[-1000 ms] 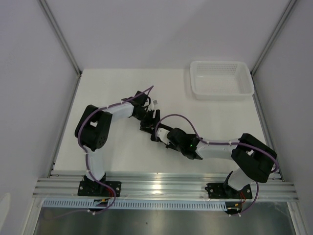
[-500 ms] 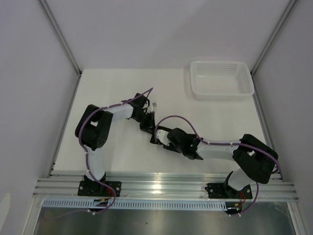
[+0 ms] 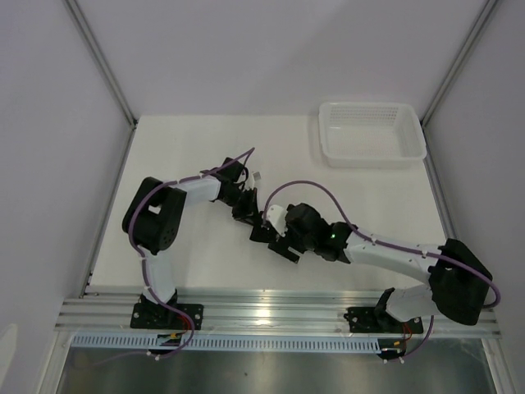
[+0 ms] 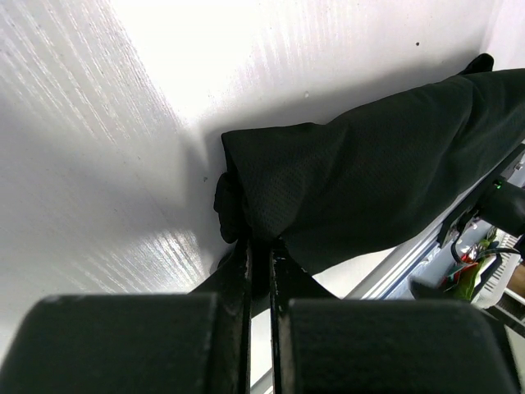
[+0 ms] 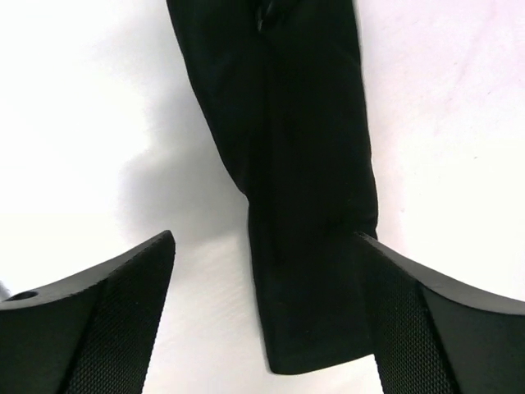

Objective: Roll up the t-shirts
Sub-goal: Place the rolled tshirt into the container

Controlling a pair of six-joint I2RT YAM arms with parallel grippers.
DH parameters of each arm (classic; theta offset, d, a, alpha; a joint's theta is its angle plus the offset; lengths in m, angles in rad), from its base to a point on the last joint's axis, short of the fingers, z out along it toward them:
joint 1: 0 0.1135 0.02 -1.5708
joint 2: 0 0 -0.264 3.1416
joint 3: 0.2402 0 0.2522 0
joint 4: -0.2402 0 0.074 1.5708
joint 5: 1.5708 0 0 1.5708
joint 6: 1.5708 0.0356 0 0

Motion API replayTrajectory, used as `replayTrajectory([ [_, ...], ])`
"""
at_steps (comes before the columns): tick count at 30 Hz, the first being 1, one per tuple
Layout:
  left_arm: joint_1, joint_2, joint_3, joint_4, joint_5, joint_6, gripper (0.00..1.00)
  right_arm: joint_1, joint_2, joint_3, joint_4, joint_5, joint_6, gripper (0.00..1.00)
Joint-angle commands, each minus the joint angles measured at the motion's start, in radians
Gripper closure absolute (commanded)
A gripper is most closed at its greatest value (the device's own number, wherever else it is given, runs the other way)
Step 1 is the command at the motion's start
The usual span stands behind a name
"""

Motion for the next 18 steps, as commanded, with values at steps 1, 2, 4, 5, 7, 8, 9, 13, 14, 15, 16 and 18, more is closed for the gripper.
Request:
replayTrajectory([
  [1, 0.009, -0.034, -0.018, 0.000, -0.047, 0.035, 0.99, -0.050, -0.091, 0.082, -0.018, -0.070, 0.207, 0.09],
  [2, 0.009, -0.036, -0.018, 0.000, -0.047, 0.036, 0.99, -0.132, -0.105, 0.091, -0.011, -0.088, 0.379, 0.07],
  [4, 0.011, -0.039, -0.016, 0.002, -0.048, 0.036, 0.99, -0.227, -0.125, 0.085, -0.023, -0.097, 0.573, 0.01],
  [5, 0.011, -0.039, -0.018, 0.002, -0.047, 0.036, 0.99, -0.313, -0.128, 0.085, -0.084, -0.088, 0.735, 0.02],
  [7, 0.011, -0.040, -0.015, 0.000, -0.043, 0.036, 0.99, -0.381, -0.136, 0.081, -0.156, -0.042, 0.864, 0.09],
  [8, 0.011, -0.042, -0.015, 0.002, -0.042, 0.036, 0.99, -0.433, -0.136, 0.075, -0.220, -0.033, 0.966, 0.09],
  [9, 0.011, -0.040, -0.015, -0.001, -0.040, 0.035, 0.99, -0.458, -0.134, 0.067, -0.242, -0.042, 1.003, 0.09],
  [13, 0.011, -0.045, -0.013, -0.001, -0.039, 0.035, 0.99, -0.515, -0.103, 0.033, -0.290, -0.079, 1.077, 0.09],
  [14, 0.011, -0.046, -0.015, 0.002, -0.039, 0.035, 0.99, -0.519, -0.099, 0.027, -0.282, -0.089, 1.083, 0.09],
  [15, 0.011, -0.048, -0.013, 0.005, -0.039, 0.033, 0.99, -0.528, -0.103, 0.006, -0.270, -0.103, 1.094, 0.09],
  [16, 0.011, -0.048, -0.016, 0.005, -0.037, 0.033, 0.99, -0.535, -0.106, -0.008, -0.258, -0.126, 1.105, 0.09],
  [18, 0.011, -0.049, -0.012, 0.004, -0.037, 0.035, 0.99, -0.547, -0.105, -0.054, -0.216, -0.148, 1.129, 0.09],
])
